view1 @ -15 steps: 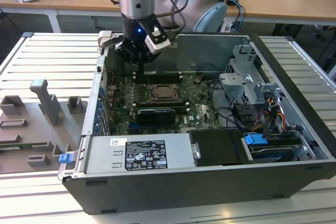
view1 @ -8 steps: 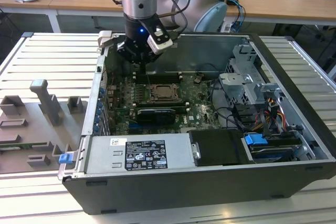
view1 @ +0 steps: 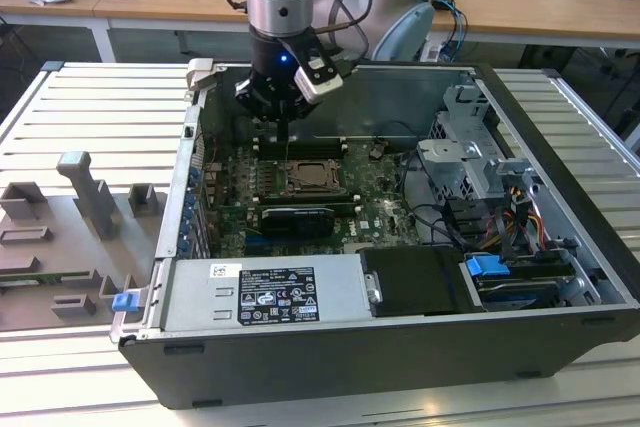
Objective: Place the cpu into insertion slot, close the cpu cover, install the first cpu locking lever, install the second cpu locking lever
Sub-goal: 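Install the first cpu locking lever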
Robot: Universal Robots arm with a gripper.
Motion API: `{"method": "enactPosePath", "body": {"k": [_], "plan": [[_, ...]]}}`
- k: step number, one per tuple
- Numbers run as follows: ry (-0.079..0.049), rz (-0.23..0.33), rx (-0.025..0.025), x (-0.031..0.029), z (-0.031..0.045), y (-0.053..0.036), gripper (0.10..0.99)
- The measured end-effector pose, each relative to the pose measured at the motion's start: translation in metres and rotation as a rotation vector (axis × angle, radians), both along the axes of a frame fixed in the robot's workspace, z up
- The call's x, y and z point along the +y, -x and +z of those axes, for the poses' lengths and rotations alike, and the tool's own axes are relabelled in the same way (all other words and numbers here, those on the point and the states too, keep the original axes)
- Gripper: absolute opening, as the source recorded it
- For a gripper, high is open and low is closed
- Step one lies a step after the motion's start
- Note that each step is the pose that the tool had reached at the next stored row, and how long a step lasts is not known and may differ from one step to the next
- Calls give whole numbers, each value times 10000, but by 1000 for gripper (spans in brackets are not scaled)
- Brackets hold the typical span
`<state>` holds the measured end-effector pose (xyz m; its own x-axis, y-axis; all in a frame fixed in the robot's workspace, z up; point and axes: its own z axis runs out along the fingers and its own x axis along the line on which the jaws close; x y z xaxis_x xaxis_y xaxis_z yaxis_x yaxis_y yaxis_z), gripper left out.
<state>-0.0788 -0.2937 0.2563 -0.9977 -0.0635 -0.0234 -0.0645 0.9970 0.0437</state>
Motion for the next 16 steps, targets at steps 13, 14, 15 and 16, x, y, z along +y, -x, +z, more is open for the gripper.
{"method": "enactPosePath", "body": {"k": [13,14,15,16], "plan": [[-339,-1,0,0,-10,-215,106],[-539,-1,0,-2,-10,-217,106],[-736,-2,0,-4,-10,-219,106],[-951,-2,0,-8,-11,-221,106]]}}
